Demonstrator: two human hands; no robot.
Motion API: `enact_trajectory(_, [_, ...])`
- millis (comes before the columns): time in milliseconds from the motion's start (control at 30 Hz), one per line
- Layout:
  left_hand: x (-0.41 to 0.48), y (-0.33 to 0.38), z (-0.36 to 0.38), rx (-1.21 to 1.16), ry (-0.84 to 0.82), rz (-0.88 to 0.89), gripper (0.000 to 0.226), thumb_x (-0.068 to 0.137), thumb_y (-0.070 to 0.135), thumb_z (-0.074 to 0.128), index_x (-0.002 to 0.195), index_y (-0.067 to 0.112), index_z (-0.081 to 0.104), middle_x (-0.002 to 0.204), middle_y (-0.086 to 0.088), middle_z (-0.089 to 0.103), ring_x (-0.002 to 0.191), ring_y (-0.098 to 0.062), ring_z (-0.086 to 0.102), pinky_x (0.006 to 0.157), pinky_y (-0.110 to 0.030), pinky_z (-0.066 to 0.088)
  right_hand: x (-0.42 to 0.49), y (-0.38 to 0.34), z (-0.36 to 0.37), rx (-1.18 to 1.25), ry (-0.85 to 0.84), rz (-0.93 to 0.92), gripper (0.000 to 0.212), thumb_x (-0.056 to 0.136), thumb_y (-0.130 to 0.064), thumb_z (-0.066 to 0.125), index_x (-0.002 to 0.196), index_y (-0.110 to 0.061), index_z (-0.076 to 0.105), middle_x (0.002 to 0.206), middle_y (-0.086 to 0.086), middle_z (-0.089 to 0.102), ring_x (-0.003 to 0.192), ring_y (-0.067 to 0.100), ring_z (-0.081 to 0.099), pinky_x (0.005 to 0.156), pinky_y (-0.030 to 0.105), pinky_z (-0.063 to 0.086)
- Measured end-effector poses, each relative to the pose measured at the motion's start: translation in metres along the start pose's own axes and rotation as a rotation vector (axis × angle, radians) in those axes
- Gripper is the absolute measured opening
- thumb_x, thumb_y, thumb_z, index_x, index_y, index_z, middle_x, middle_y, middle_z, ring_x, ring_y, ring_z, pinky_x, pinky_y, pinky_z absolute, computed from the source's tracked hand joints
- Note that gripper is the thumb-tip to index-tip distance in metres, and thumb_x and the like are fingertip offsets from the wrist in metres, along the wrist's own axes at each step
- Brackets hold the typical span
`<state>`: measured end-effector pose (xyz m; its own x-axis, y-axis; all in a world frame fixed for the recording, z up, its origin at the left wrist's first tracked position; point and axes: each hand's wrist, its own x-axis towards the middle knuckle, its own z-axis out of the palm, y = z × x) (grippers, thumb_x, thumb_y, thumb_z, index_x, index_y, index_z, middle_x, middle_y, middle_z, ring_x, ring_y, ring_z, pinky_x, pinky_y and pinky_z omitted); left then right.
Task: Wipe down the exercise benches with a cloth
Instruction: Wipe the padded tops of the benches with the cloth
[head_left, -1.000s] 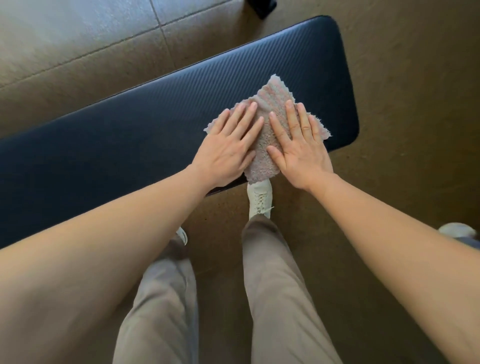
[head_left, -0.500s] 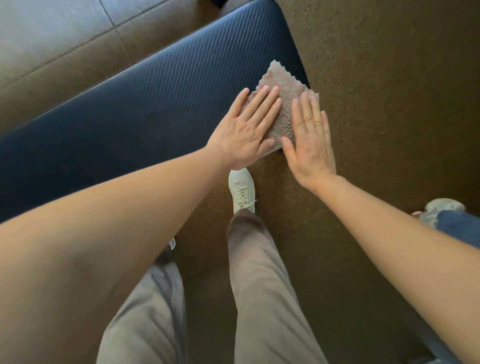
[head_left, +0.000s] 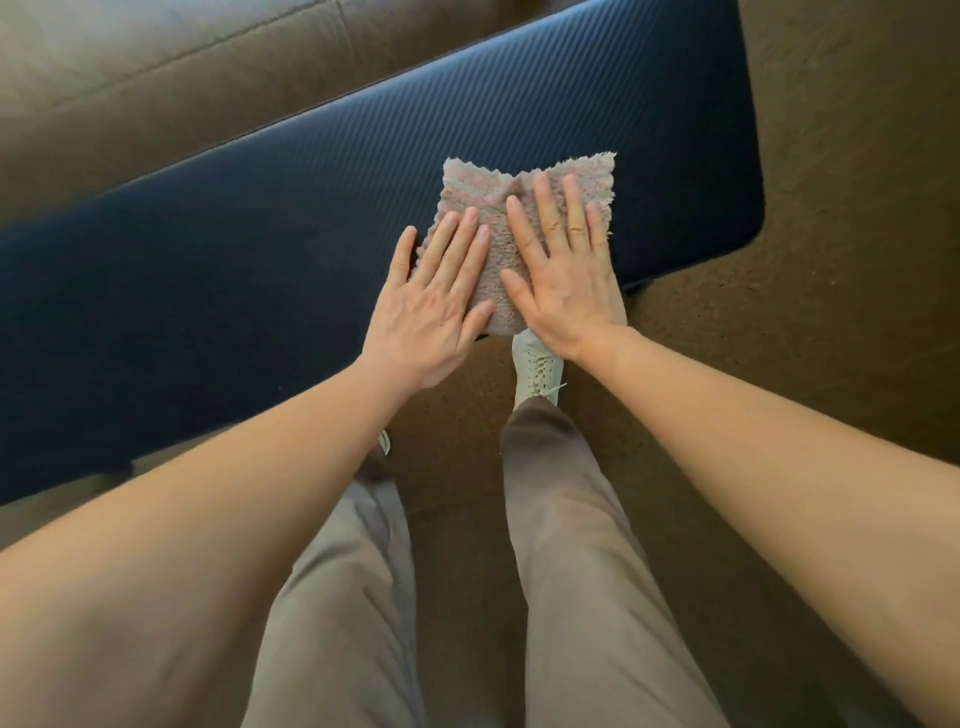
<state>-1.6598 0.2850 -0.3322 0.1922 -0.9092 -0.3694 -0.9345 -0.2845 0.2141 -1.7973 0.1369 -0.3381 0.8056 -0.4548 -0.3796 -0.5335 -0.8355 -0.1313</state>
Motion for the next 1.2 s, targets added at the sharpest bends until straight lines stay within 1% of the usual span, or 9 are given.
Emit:
enact_trajectory(133, [-0.046,-0.038,0.010,-0.006,0.003,-0.084,0.071,0.109,0.053,0.014,0.164,0.012,-0.001,0.172,-0.008,-0.006,0.159,-0.022,-0.007,0.128,-0.055,0.004,0.013,-0.053,0.000,-0.048,-0.050,-0.102,0.075,0.105,-0.061,0.019,0.164,-0.020,-0.005,0.172,0.013,-0.009,0.158,0.035,-0.009,0.128,0.051,0.002])
enact_trajectory(267, [-0.090,-0.075,0.020,-0.015,0.032,-0.163,0.071,0.109,0.052,0.019,0.164,0.010,0.004,0.172,-0.009,-0.002,0.159,-0.023,-0.003,0.127,-0.056,0.007,0.024,-0.106,0.003,-0.076,-0.074,-0.220,0.084,0.102,-0.069,0.015,0.164,-0.017,-0.006,0.171,0.017,-0.010,0.158,0.036,-0.010,0.128,0.053,0.002])
enact_trajectory(400, [-0.128,-0.105,0.028,-0.033,0.029,-0.227,0.071,0.109,0.053,0.014,0.164,0.012,-0.001,0.172,-0.009,-0.007,0.159,-0.023,-0.005,0.127,-0.056,0.006,0.032,-0.151,0.005,-0.077,-0.102,-0.325,0.089,0.100,-0.074,0.014,0.164,-0.015,-0.005,0.170,0.018,-0.011,0.157,0.037,-0.012,0.127,0.054,0.002])
enact_trajectory(633, [-0.193,-0.155,0.045,-0.070,0.047,-0.373,0.072,0.108,0.052,0.021,0.164,0.011,0.000,0.172,-0.009,-0.004,0.160,-0.024,-0.002,0.127,-0.056,0.007,0.044,-0.239,0.011,-0.095,-0.116,-0.442,0.083,0.102,-0.068,0.014,0.164,-0.015,-0.002,0.170,0.019,-0.009,0.157,0.038,-0.012,0.127,0.054,0.003])
enact_trajectory(767, [-0.223,-0.186,0.050,-0.088,0.051,-0.411,0.075,0.107,0.053,0.026,0.164,0.011,0.003,0.172,-0.009,-0.002,0.160,-0.024,-0.001,0.127,-0.056,0.008,0.054,-0.282,0.013,-0.097,-0.123,-0.503,0.083,0.102,-0.069,0.012,0.164,-0.016,-0.002,0.171,0.017,-0.009,0.157,0.037,-0.013,0.127,0.053,0.002])
enact_trajectory(900, [-0.248,-0.219,0.050,-0.075,0.033,-0.443,0.075,0.106,0.054,0.024,0.164,0.012,0.002,0.173,-0.009,-0.002,0.160,-0.024,-0.002,0.128,-0.055,0.008,0.069,-0.322,0.014,-0.115,-0.118,-0.561,0.082,0.102,-0.068,0.012,0.164,-0.017,-0.003,0.171,0.016,-0.008,0.158,0.035,-0.011,0.128,0.052,0.001])
enact_trajectory(1067, [-0.272,-0.276,0.044,-0.061,0.001,-0.508,0.074,0.106,0.056,0.016,0.164,0.014,-0.003,0.172,-0.008,-0.006,0.159,-0.022,-0.007,0.128,-0.053,0.006,0.087,-0.382,0.015,-0.122,-0.096,-0.577,0.078,0.104,-0.064,0.015,0.165,-0.017,0.000,0.171,0.016,-0.005,0.158,0.036,-0.007,0.128,0.052,0.002])
enact_trajectory(1200, [-0.278,-0.308,0.036,-0.059,-0.043,-0.520,0.076,0.105,0.057,0.015,0.163,0.013,-0.006,0.172,-0.009,-0.008,0.159,-0.022,-0.011,0.128,-0.053,0.004,0.101,-0.409,0.014,-0.119,-0.102,-0.571,0.079,0.103,-0.065,0.016,0.165,-0.017,0.000,0.172,0.015,-0.004,0.158,0.035,-0.006,0.128,0.051,0.001])
